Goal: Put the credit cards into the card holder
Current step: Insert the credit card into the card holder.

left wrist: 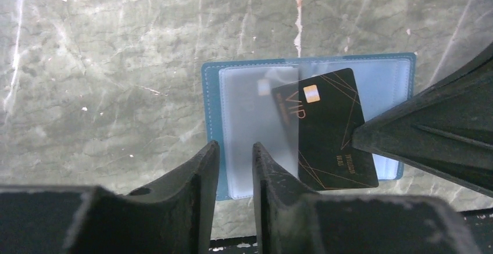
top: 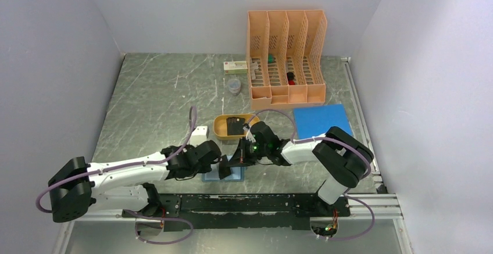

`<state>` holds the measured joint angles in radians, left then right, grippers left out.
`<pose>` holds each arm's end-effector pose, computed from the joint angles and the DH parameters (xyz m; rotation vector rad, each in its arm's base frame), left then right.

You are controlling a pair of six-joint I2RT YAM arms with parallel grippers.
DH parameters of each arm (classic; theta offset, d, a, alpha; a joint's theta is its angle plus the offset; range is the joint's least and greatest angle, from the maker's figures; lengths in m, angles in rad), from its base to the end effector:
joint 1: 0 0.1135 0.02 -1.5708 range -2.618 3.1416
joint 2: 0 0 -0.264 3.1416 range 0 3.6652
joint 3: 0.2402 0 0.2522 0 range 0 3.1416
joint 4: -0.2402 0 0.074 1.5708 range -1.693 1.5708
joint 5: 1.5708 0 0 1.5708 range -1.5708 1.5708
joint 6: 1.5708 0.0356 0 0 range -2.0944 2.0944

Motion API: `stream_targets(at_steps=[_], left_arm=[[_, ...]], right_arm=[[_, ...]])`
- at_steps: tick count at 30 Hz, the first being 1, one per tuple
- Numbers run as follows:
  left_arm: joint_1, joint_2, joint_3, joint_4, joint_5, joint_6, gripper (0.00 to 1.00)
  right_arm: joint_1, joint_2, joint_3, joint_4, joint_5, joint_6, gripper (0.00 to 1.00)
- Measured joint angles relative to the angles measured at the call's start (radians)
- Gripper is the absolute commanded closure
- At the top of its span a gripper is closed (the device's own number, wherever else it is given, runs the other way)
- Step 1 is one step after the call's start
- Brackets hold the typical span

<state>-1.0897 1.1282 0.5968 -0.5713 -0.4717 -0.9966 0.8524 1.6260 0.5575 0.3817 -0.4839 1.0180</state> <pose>0.1051 -0.1665 0.1853 -0.0267 2.5022 -0.2123 0.1762 0.2267 0.1244 -0.0888 2.6534 1.3905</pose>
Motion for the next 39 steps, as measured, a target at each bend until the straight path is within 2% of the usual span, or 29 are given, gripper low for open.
stream_targets(at_steps=[3,8,18,39], left_arm=[[0.007,0.004,-0.013,-0.002,-0.006,-0.012,0.79],[0.016,0.029,-0.071,-0.005,-0.019,-0.040,0.86],[0.019,0.029,-0.107,0.002,-0.024,-0.071,0.89],[0.020,0.017,-0.150,0.124,-0.023,-0.070,0.93]], right_arm=[[0.000,0.014,0.000,0.016,0.001,0.010,1.00],[0.003,0.029,0.000,0.034,0.007,0.029,1.00],[0.022,0.052,-0.005,0.087,0.057,0.085,1.00],[0.047,0.065,-0.031,0.132,0.163,0.161,1.00]])
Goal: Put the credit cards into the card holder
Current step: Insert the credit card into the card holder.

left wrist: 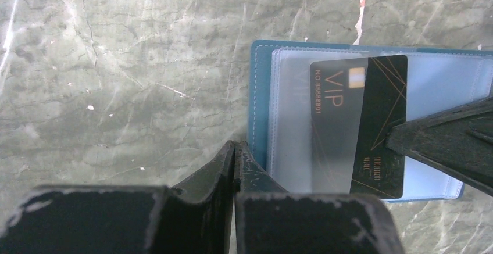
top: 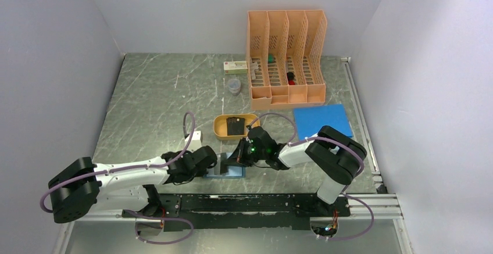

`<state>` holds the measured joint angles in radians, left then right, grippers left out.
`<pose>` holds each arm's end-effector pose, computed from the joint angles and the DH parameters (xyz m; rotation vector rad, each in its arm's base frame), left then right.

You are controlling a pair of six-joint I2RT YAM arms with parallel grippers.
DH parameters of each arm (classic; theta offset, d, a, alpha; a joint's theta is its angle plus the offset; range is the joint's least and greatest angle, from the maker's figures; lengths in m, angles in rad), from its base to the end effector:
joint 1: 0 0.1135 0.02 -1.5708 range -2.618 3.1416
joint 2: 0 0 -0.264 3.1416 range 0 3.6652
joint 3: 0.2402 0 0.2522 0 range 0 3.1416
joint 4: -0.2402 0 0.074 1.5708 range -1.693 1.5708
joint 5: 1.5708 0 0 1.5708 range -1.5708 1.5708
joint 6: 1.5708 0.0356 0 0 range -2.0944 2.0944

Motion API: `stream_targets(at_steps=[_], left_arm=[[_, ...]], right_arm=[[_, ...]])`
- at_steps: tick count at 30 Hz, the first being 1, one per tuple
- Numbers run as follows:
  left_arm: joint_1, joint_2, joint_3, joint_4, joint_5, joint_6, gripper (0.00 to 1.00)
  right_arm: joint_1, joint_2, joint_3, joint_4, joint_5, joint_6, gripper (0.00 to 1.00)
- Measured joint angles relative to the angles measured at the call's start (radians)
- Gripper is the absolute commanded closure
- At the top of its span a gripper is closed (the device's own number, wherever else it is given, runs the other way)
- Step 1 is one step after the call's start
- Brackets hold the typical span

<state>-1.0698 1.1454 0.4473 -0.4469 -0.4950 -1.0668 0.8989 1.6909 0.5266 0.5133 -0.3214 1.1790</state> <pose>0.1017 -0.1504 0.1466 -0.1330 2.5051 -0.1697 0.1713 0.2334 0.1090 0.1573 2.6206 1.3323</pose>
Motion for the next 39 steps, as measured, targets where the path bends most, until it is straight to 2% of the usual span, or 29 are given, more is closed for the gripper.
stream_targets(at_steps=[14,21,36,39], left_arm=[[0.002,-0.003,-0.013,0.055,0.011,0.000,0.93],[0.002,-0.010,-0.014,0.060,0.013,0.000,0.94],[0.005,-0.024,-0.039,0.115,0.035,0.007,0.95],[0.006,-0.032,-0.040,0.115,0.035,0.005,0.94]], right_arm=[[0.047,0.017,0.042,-0.019,0.032,0.011,1.00],[0.052,0.009,0.042,-0.042,0.042,0.002,0.74],[0.070,0.004,0.079,-0.090,0.034,-0.031,0.64],[0.073,0.002,0.093,-0.121,0.041,-0.041,0.57]])
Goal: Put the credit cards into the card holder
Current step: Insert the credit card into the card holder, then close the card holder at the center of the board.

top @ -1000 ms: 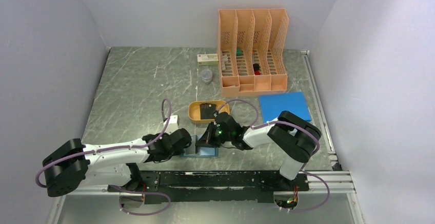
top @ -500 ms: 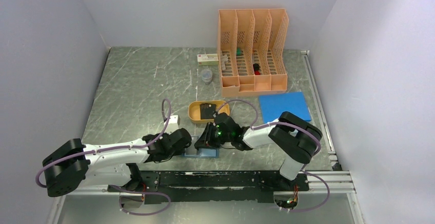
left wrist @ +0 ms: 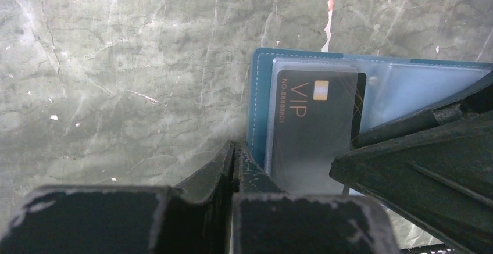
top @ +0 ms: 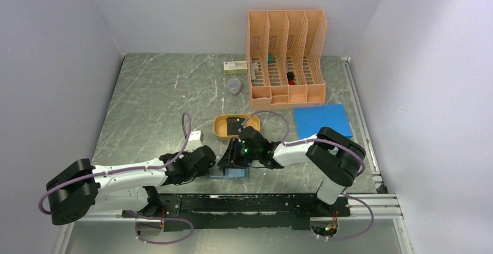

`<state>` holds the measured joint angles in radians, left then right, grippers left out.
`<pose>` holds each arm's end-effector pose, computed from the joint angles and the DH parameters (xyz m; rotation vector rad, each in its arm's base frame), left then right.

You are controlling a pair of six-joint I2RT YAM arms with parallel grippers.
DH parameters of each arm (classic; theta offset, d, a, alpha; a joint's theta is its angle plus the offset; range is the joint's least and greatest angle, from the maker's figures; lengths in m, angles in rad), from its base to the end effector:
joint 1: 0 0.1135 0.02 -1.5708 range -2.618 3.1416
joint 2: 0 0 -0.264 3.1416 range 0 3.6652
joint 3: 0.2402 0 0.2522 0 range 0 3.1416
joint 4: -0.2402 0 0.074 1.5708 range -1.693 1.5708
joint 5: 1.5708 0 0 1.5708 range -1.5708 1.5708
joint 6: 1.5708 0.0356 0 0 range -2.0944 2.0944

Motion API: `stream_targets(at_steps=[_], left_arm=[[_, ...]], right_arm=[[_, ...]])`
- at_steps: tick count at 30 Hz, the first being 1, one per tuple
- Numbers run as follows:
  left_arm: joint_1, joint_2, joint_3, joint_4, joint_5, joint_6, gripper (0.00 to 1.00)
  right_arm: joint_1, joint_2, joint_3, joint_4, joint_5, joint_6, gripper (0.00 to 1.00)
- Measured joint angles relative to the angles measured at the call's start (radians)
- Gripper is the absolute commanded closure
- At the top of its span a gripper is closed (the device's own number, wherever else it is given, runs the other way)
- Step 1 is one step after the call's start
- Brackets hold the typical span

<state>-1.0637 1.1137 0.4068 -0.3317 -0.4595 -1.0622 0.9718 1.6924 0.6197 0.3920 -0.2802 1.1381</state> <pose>0.1024 -0.1518 0.1457 -0.1558 2.4736 -0.3078 0.1643 0.2582 0.1209 0.0423 2.6466 1.2795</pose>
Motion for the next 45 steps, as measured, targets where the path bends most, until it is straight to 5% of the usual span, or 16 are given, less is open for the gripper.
stream_targets(at_steps=[10,14,17,28,39,45], left_arm=[[0.000,-0.068,-0.003,-0.109,0.007,-0.029,0.87],[0.000,-0.105,-0.002,-0.148,0.006,-0.024,0.72],[0.000,-0.145,0.002,-0.177,0.002,-0.011,0.61],[0.000,-0.299,0.044,-0.239,-0.035,0.032,0.53],[0.000,-0.532,-0.053,-0.144,-0.035,0.100,0.43],[0.000,-0.487,-0.063,-0.139,-0.023,0.098,0.43]], right_arm=[[0.013,-0.101,0.087,-0.243,0.084,-0.089,0.30],[0.013,-0.143,0.105,-0.331,0.121,-0.124,0.11],[0.013,-0.188,0.127,-0.420,0.144,-0.159,0.05],[0.014,-0.420,0.195,-0.658,0.318,-0.314,0.08],[0.014,-0.565,-0.042,-0.680,0.457,-0.370,0.14],[0.014,-0.533,-0.085,-0.649,0.456,-0.369,0.20]])
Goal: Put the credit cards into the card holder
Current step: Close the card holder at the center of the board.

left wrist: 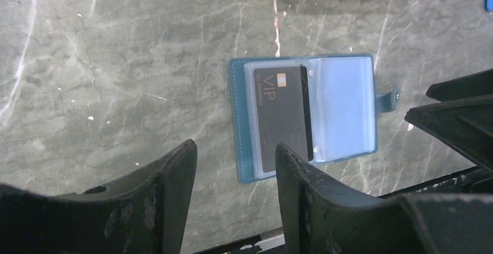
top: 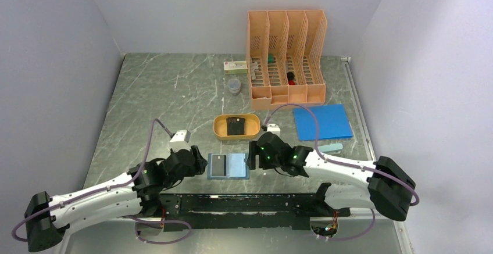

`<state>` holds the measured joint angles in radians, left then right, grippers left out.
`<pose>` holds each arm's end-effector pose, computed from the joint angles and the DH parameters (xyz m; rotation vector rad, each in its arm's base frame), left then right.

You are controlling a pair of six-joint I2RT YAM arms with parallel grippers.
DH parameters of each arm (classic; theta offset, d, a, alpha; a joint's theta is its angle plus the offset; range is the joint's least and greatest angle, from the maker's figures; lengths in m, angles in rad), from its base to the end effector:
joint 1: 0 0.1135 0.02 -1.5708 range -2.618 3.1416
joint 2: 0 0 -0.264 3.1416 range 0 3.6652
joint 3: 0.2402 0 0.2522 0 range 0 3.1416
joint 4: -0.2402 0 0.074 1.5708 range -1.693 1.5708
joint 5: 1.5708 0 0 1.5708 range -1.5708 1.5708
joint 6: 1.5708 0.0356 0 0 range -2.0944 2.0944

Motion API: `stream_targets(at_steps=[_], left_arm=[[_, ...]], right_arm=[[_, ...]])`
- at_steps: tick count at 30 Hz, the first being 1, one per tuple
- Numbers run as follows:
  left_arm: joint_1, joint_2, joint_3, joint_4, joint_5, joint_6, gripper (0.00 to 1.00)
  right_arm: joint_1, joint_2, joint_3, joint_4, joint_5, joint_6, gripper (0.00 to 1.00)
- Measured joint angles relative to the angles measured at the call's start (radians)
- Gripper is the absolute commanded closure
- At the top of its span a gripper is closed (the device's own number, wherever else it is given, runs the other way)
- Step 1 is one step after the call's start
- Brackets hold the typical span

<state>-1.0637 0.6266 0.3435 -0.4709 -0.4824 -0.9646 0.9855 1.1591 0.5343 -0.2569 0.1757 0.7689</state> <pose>0.0800 -0.1100 0.1852 -0.1286 2.2743 -0.5378 0.1253 0.1778 0.1767 -0.1929 2.5096 0.5525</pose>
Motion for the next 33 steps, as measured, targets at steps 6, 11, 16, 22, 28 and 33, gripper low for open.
stream_targets(at_steps=[6,11,16,22,28,33], left_arm=[[0.000,0.022,-0.025,0.037,0.033,-0.002,0.43],[0.000,0.030,-0.050,0.063,0.060,-0.016,0.44],[0.000,0.031,-0.065,0.074,0.075,-0.030,0.44],[0.000,0.003,-0.083,0.079,0.084,-0.046,0.44],[0.000,-0.001,-0.096,0.086,0.094,-0.055,0.44],[0.000,0.005,-0.114,0.111,0.110,-0.071,0.43]], right_arm=[[0.000,0.064,0.001,0.067,-0.015,-0.007,0.20],[0.000,0.151,0.049,0.086,-0.030,-0.015,0.26],[0.005,0.234,0.126,0.046,0.002,-0.014,0.35],[0.019,0.263,0.167,-0.032,0.062,-0.007,0.59],[0.019,0.253,0.159,-0.079,0.097,0.014,0.87],[0.020,0.212,0.116,-0.085,0.104,0.035,1.00]])
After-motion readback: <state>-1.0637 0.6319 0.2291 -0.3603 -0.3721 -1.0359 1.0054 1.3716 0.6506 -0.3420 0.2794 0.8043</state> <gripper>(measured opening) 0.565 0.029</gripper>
